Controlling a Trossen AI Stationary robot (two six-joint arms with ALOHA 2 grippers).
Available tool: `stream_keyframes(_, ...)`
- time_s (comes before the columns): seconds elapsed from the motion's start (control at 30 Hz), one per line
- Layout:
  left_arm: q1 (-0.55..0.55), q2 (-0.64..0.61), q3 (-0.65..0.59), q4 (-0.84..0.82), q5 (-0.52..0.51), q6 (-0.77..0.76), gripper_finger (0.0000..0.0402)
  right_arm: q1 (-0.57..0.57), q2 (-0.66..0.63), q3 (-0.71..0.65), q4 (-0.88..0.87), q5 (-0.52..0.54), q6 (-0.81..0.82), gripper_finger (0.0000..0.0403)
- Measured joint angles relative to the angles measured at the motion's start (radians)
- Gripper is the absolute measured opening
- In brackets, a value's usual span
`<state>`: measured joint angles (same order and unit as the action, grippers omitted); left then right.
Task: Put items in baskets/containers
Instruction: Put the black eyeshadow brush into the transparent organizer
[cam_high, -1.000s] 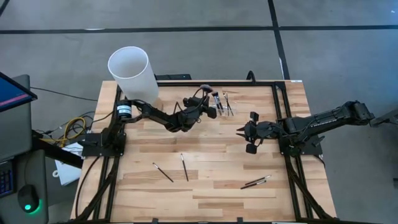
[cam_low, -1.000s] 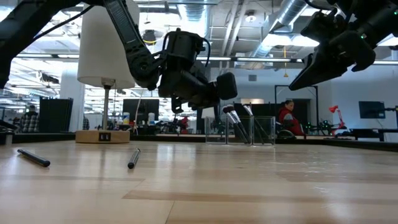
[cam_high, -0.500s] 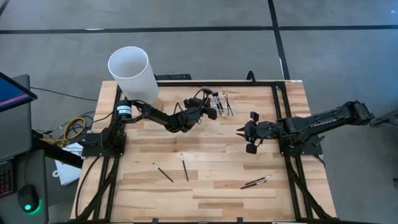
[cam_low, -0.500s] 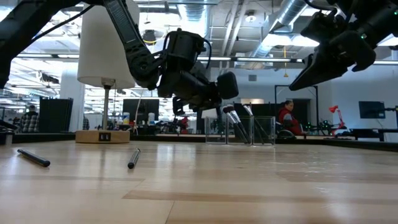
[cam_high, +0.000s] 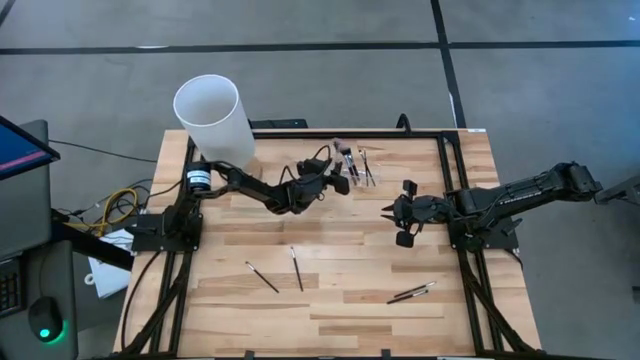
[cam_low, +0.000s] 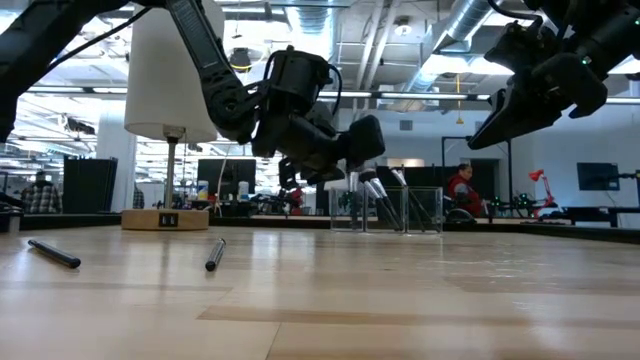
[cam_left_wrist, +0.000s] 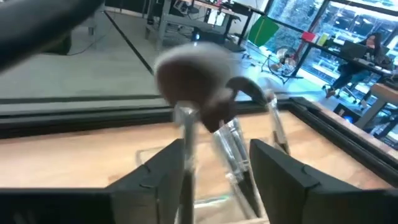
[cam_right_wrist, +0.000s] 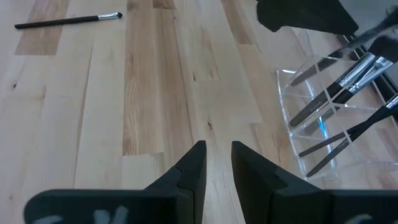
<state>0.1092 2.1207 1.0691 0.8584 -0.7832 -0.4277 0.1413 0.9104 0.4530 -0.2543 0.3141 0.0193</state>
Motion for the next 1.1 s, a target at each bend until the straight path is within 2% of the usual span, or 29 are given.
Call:
stream_keyframes(0.13,-0.029,-0.081,-0.003,-0.053,0.006,0.001,0.0191,0.0,0.0,0.0,-0.003,0.0,0.0,0.0066)
stream_keyframes(0.23,-0.073,-0.191,-0.003,-0.23,0.007,-0.041,0.0187,0.0,0.0,0.0,-0.008,0.0,0.0,0.0066)
stream_keyframes(0.37,-0.168,-0.351,-0.003,-0.524,0.014,-0.202,0.0175,0.0,0.0,0.0,-0.006,0.0,-0.001,0.0066)
stream_keyframes(0.5,-0.298,-0.443,-0.004,-0.712,0.014,-0.367,0.016,0.0,0.0,0.0,0.0,0.0,-0.002,0.0066)
stream_keyframes(0.63,-0.433,-0.461,-0.004,-0.748,0.015,-0.492,0.0147,0.0,0.0,0.0,0.004,0.0,-0.017,0.0066)
stream_keyframes(0.87,-0.618,-0.403,-0.005,-0.824,0.022,-0.799,0.0134,0.0,0.0,0.0,0.009,0.0,-0.019,0.0066)
stream_keyframes(1.0,-0.66,-0.373,-0.004,-0.861,0.11,-0.962,0.0122,0.0,0.0,0.0,0.031,0.0,-0.019,0.0066)
stream_keyframes(1.1,-0.665,-0.351,0.027,-0.911,0.186,-0.995,0.0106,0.0,0.0,0.0,0.047,0.0,-0.02,0.0066)
